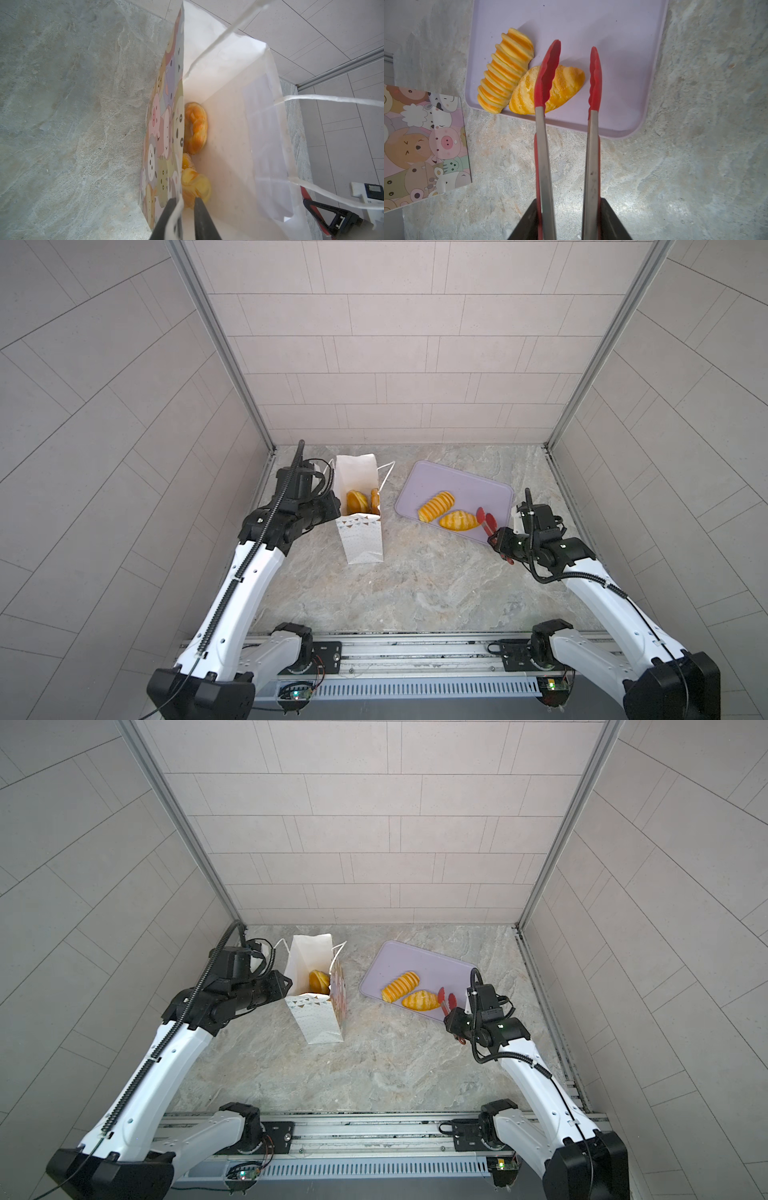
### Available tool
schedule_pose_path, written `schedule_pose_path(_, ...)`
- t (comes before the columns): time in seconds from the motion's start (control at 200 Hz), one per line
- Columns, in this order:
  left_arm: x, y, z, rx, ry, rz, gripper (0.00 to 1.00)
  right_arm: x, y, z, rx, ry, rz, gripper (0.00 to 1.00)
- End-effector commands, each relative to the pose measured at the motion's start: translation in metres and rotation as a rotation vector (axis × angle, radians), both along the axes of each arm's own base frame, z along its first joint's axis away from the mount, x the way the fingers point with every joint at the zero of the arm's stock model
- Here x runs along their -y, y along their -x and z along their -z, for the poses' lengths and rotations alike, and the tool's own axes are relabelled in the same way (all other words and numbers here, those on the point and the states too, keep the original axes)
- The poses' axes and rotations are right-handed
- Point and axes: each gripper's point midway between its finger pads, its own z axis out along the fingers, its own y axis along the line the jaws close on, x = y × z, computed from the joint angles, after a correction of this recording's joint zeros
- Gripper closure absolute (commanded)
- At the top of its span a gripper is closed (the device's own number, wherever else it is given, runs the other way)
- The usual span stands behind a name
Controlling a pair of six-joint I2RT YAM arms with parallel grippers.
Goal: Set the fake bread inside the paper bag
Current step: 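Move the empty tongs back past the tray toward the robot with the right gripper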
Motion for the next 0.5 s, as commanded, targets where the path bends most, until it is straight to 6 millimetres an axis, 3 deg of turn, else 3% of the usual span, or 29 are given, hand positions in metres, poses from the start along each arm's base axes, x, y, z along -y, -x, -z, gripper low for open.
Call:
schedule_pose_path(0.0, 0.003, -0.002, -0.001, 0.011, 0.006, 0.009, 0.78, -0.001, -0.007, 0.000, 0.023, -0.016, 0.013, 0.57)
schedule_pose_path(0.49, 0.002, 0.000, -0.003, 0.013, 0.003, 0.006, 0.78, -0.003, -0.010, 0.012, 0.014, -0.034, 0.020, 0.59)
